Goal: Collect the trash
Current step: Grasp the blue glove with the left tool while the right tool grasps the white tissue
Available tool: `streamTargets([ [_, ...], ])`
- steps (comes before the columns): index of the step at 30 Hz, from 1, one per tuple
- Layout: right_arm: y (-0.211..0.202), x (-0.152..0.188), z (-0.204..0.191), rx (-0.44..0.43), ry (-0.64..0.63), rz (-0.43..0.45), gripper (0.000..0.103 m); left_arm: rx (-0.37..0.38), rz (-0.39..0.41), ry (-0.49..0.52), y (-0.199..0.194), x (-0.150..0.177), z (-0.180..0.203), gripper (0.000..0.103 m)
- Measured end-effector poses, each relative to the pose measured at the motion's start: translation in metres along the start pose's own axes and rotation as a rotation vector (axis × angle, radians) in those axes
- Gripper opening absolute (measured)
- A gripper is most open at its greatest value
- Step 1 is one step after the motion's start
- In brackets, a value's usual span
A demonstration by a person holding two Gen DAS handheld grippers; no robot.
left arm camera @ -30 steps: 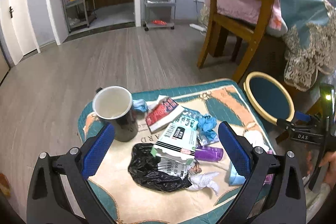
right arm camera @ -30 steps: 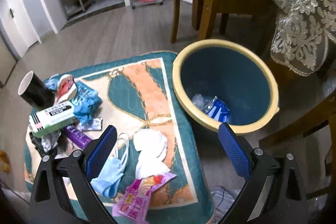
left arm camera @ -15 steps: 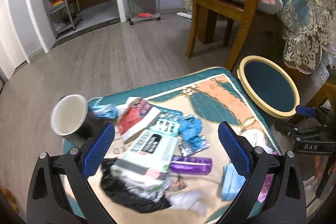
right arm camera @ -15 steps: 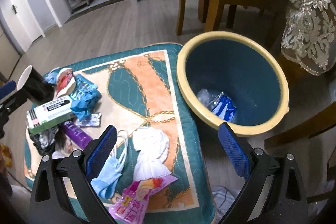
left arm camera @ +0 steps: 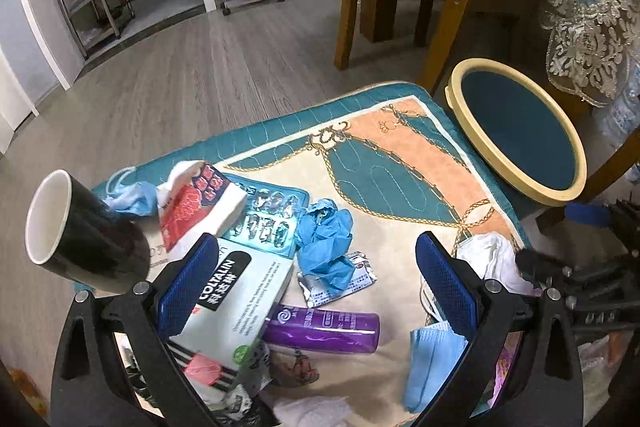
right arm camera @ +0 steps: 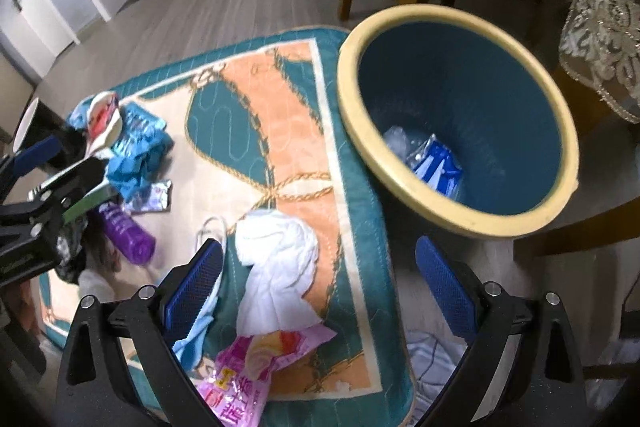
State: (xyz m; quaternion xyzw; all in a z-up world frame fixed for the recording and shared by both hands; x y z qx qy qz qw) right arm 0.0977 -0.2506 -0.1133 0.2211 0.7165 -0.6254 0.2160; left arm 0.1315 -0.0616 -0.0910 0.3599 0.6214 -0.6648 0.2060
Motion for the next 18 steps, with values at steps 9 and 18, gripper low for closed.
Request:
streamTargets([
  [9, 0.011, 0.007, -0.014, -0.069, -0.044, -0.066, 0.09, 0.011, -0.077, -0.05, 0.023, 0.009, 0.0, 0.084],
  [18, 0.021, 0.017, -0.02, -0.113, -0.069, -0.138, 0.042, 0.047, -0.131, -0.066, 0.033, 0.016, 0.001, 0.049],
])
Point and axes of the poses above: each gripper's, at about its wrist camera, not at the fingertips, and y roughly the way its jaws point, z to its right, x to its underside, the point moved 2 cm from there along y, roughly the way its jaws point, and after that the axes turned 15 degrees about z, right-handed, at the moved point
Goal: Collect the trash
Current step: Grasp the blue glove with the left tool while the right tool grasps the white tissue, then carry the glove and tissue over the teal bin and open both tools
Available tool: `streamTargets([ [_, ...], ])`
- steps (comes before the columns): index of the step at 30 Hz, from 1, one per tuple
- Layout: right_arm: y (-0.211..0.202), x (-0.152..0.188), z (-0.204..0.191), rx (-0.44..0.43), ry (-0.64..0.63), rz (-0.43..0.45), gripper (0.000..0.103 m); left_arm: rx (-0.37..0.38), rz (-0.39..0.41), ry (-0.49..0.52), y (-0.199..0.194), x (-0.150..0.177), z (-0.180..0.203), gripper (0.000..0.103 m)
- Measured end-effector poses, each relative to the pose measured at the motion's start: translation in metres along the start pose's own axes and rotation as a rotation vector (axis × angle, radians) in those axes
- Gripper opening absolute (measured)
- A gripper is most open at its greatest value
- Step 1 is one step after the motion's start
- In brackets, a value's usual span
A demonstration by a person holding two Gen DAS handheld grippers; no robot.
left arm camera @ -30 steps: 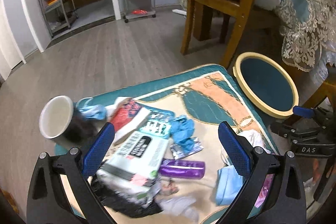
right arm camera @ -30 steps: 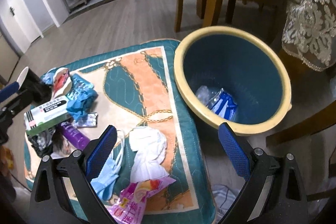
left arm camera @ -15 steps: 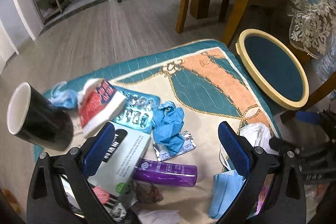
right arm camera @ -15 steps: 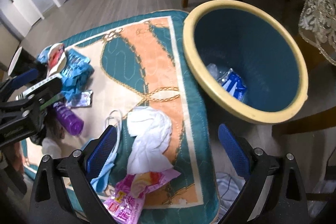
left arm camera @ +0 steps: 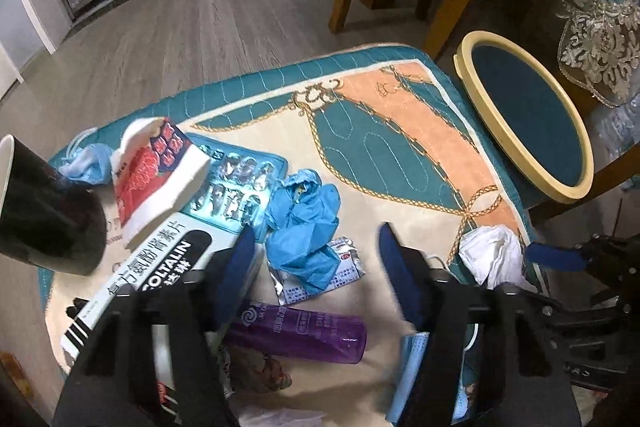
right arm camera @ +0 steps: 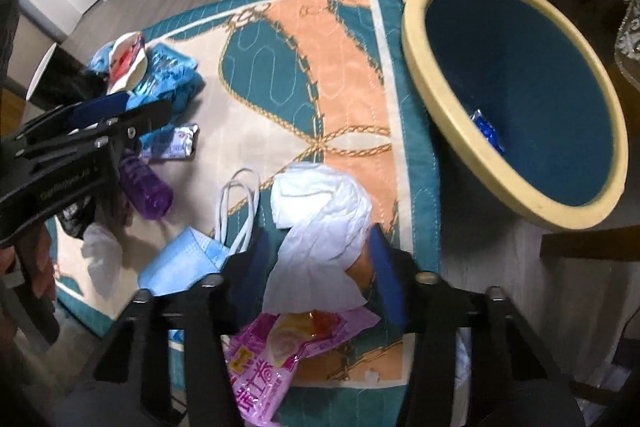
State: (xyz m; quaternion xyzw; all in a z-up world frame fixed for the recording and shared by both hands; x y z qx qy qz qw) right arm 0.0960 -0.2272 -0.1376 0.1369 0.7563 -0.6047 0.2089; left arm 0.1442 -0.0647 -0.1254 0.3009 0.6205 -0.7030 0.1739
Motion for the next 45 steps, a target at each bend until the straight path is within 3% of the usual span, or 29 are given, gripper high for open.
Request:
streamTargets([
  [1, 0.001, 0.001, -0.001, 0.002, -0.009, -0.005, 0.032, 0.005, -0.012, 0.002, 0.001, 0.001, 0.0, 0.044],
  [3, 0.003, 0.002, -0.002, 0.006, -0.027, -0.009, 0.021, 0.011, -0.028, 0.008, 0.004, 0.003, 0.0, 0.022],
  [7, -0.001, 0.0, -0.002, 0.001, -0.041, 0.012, 0.006, 0.011, -0.015, 0.009, -0.001, 0.0, -0.002, 0.02],
  [14, -0.018, -0.012, 0.001, -0.021, -0.023, 0.096, 0.004, 0.02, 0.061, -0.017, -0.022, -0.012, -0.004, 0.019],
  [21, -0.05, -0.035, 0.005, -0.034, -0.001, 0.209, 0.004, 0.023, 0.146, 0.02, -0.045, -0.029, 0.002, 0.02],
  [25, -0.085, -0.06, 0.015, -0.045, 0.025, 0.315, 0.004, 0.035, 0.186, 0.056, -0.056, -0.037, 0.01, 0.02],
  [31, -0.14, -0.096, 0.061, 0.016, 0.005, 0.497, 0.004, 0.122, 0.26, 0.105, -0.08, -0.055, 0.037, 0.02],
  [35, -0.143, -0.108, 0.105, 0.062, 0.04, 0.511, 0.004, 0.161, 0.253, 0.12, -0.076, -0.062, 0.062, 0.02],
  [38, -0.128, -0.11, 0.137, 0.1, 0.075, 0.471, 0.004, 0.205, 0.229, 0.118, -0.061, -0.07, 0.086, 0.02],
  [45, -0.105, -0.102, 0.187, 0.128, 0.176, 0.419, 0.004, 0.251, 0.215, 0.222, -0.029, -0.089, 0.15, 0.02],
])
Point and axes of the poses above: each gripper's, at about its wrist camera, not at the fingertips, and y roughly the way its jaws point, z to its right, x to its underside, the point moved 2 cm from there along y, roughly the way its jaws point, and after that the axes turned 15 degrees about z, right-handed, at the moved point
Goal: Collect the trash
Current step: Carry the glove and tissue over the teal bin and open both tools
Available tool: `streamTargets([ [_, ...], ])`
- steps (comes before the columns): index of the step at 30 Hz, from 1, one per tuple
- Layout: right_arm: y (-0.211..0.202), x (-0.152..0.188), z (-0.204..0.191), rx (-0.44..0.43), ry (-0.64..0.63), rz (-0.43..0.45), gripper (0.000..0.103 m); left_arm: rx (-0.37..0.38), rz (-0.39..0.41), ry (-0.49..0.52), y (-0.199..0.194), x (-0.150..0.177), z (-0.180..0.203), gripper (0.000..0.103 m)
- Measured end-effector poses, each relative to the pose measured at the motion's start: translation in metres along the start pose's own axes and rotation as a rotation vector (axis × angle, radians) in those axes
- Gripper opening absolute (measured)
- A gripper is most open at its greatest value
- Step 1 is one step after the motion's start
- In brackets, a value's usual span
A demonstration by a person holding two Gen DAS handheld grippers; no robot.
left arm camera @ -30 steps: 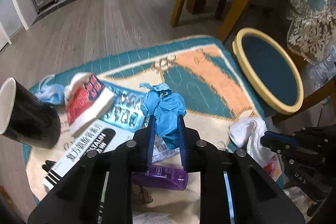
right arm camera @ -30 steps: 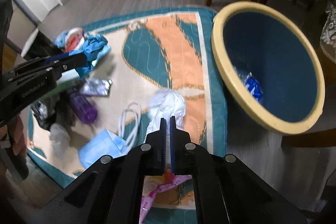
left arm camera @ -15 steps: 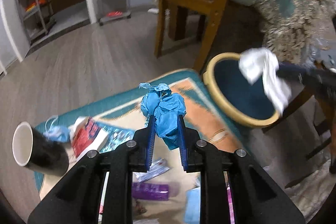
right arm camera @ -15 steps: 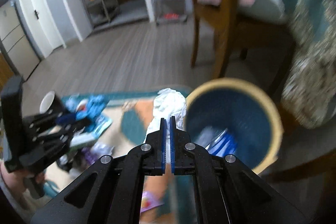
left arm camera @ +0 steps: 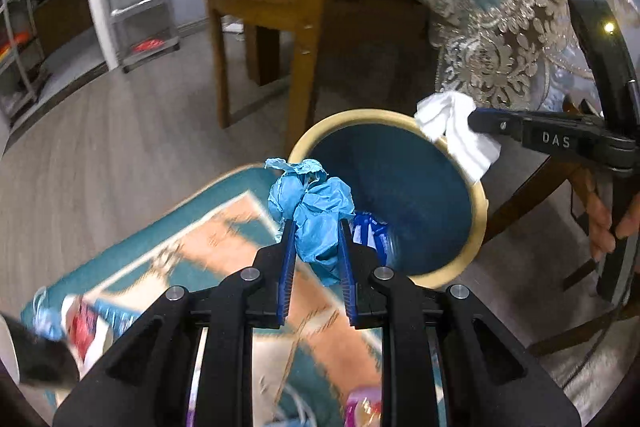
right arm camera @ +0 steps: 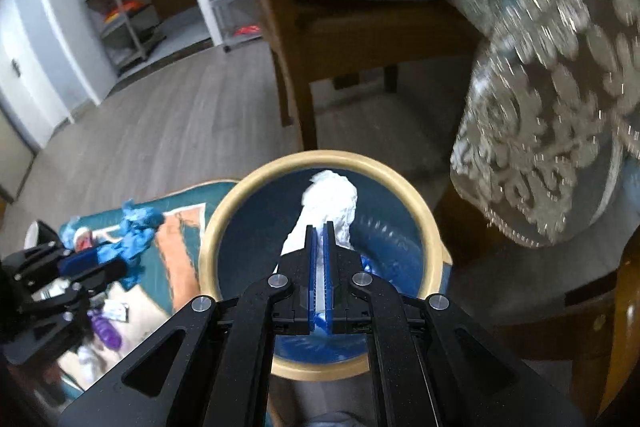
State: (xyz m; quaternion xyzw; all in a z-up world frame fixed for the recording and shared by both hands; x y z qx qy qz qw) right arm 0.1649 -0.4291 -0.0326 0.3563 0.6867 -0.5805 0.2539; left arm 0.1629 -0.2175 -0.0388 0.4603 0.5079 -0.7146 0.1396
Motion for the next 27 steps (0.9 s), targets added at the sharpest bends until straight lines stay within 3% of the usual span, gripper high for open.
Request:
streamTargets([
  [6, -0.003, 0.0, 0.001, 0.002, 0.004, 0.015, 0.004, 0.029, -0.015, 0.017, 0.033, -0.012, 0.018, 0.02],
  [8, -0.004, 0.0, -0.001, 0.003, 0.001, 0.022, 0.005, 0.041, -0.028, 0.032, 0.042, -0.013, 0.025, 0.027],
  [9, -0.005, 0.0, -0.002, 0.007, -0.005, 0.024, 0.01, 0.042, -0.03, 0.038, 0.045, -0.014, 0.029, 0.033],
  [11, -0.01, -0.002, -0.004, 0.011, -0.003, 0.025, 0.026, 0.021, -0.009, 0.042, 0.044, -0.016, 0.031, 0.071],
  [13, -0.009, -0.003, -0.004, 0.012, 0.008, 0.023, 0.053, 0.016, 0.022, 0.026, 0.037, -0.019, 0.03, 0.076],
  [16, -0.013, -0.008, -0.004, 0.016, 0.041, 0.041, 0.079, -0.016, 0.026, 0.013, 0.026, -0.019, 0.025, 0.079],
  [21, -0.023, -0.014, -0.01, 0.0, 0.075, 0.079, 0.093, -0.069, 0.053, 0.012, -0.011, -0.016, 0.01, 0.089],
  [27, -0.046, -0.021, -0.038, -0.014, 0.063, 0.137, 0.095, -0.156, 0.099, -0.021, -0.073, -0.014, -0.019, 0.095],
])
Point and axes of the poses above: each gripper's, at about its wrist camera, not at the fingertips, and y roughly the way its jaws point, z to its right, x to its underside, the point moved 2 cm from there along y, roughly the way its jaws point, and after that the axes turned 15 degrees about z, right-handed, at the moved point
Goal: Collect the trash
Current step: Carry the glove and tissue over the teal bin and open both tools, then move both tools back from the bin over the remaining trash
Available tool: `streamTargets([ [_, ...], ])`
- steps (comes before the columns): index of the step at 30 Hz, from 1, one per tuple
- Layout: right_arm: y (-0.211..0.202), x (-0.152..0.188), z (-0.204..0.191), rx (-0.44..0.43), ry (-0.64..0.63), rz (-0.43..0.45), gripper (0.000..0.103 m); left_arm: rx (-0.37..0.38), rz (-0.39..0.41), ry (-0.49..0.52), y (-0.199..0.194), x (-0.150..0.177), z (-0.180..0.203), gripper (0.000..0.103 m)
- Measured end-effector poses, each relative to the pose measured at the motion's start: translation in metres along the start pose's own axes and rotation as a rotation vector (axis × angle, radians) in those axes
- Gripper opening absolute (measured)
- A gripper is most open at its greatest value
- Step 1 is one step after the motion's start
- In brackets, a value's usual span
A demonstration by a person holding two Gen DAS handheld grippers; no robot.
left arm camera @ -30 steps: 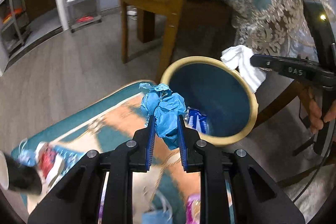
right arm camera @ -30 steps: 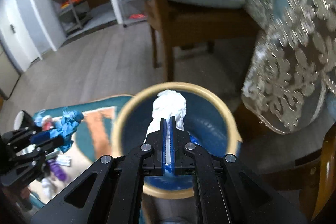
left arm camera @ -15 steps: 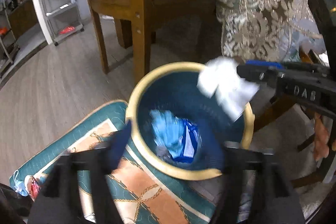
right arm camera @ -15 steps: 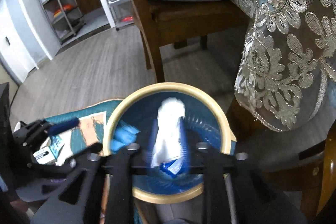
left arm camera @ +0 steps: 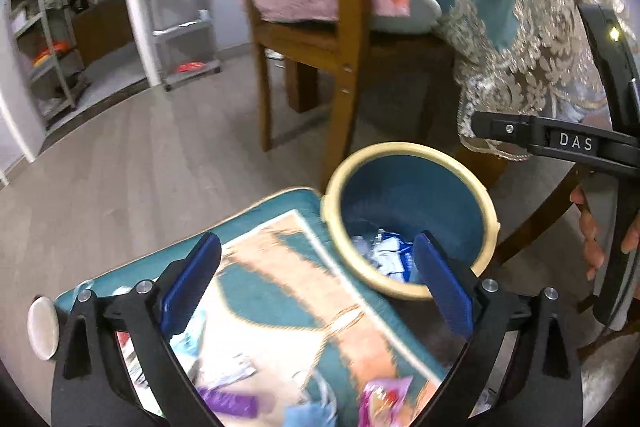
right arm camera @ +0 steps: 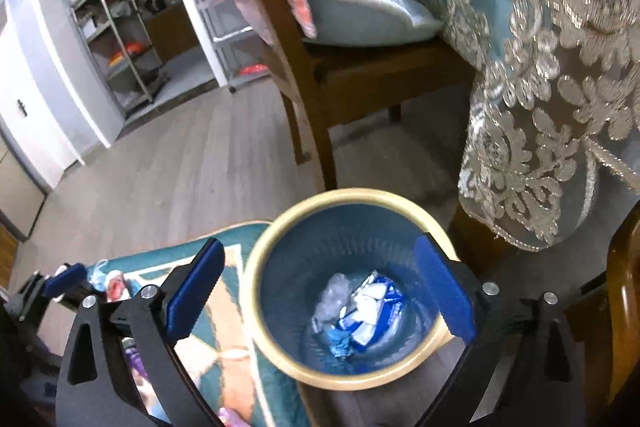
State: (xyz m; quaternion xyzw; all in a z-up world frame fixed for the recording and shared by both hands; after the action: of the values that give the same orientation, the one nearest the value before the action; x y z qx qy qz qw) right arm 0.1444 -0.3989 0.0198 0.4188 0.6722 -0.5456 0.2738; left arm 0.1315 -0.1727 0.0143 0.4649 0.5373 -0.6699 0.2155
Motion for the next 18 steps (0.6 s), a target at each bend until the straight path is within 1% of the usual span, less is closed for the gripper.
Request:
streamTargets([
  [7, -0.031, 0.004, -0.035, -0.092, 0.07, 0.016, 0.096, -0.081, 0.06, -0.004, -0.066, -0.003, -0.036, 0.096],
  [12, -0.042, 0.024, -0.051, -0.069, 0.077, -0.004, 0.096, -0.113, 0.096, -0.036, -0.109, 0.0, -0.06, 0.097],
  [14, -0.046, 0.036, -0.058, -0.05, 0.072, -0.028, 0.096, -0.121, 0.115, -0.047, -0.125, 0.002, -0.07, 0.097],
  [18, -0.049, 0.056, -0.071, -0.041, 0.059, -0.069, 0.096, -0.138, 0.134, -0.064, -0.148, 0.009, -0.085, 0.097],
])
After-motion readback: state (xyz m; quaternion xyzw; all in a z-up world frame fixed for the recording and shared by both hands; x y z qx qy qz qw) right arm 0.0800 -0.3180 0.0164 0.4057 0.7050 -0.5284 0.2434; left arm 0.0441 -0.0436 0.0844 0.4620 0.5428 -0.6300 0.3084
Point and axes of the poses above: each gripper's, at about its wrist camera, not at the fingertips, and y roughly the way its jaws point, z to its right, x to its underside, the point moved 2 cm from there along y, roughly the way its jaws point, and after that the axes turned 15 degrees about z, right-handed, at the moved point
